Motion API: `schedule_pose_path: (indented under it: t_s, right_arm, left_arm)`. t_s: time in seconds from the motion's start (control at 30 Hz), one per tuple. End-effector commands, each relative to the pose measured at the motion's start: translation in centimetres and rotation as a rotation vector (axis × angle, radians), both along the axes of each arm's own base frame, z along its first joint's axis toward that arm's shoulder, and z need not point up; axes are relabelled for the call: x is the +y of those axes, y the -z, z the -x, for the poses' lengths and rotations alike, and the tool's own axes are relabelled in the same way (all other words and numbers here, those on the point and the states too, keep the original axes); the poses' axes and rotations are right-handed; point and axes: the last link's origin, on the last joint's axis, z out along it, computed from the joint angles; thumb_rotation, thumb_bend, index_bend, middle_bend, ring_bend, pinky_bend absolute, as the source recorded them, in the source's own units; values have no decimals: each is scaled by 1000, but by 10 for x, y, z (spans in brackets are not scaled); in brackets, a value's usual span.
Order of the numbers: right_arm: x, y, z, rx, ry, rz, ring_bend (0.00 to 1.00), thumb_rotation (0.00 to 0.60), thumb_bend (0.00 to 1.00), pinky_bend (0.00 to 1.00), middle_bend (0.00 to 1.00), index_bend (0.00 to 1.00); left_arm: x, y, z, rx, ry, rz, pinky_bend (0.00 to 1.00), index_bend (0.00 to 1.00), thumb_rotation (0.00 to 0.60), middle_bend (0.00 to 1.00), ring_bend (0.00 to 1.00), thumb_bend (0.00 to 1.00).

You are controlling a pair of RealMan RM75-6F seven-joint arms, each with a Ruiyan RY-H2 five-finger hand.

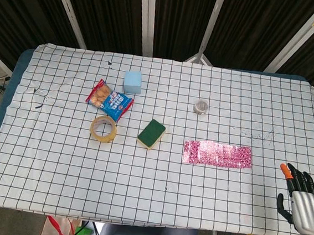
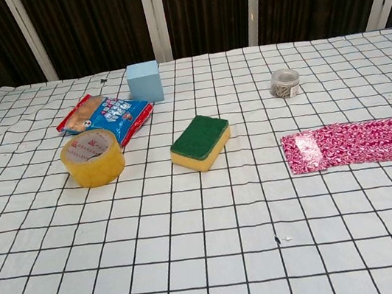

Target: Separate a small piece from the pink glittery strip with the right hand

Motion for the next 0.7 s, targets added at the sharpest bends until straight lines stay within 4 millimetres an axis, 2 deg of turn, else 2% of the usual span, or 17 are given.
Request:
schedule_pose_path:
  t_s: [0.03,0.7]
  right_arm:
    - [0,1,0,2,-1,-5,79,600,641,18,23,0]
    - [1,5,-5,-3,-16,-14,101,600,641,38,35,0]
  left_arm:
    - [0,0,0,1,0,1,74,179,600,38,0,258]
    - [-4,1,-3,6,12,3,74,179,600,40,0,258]
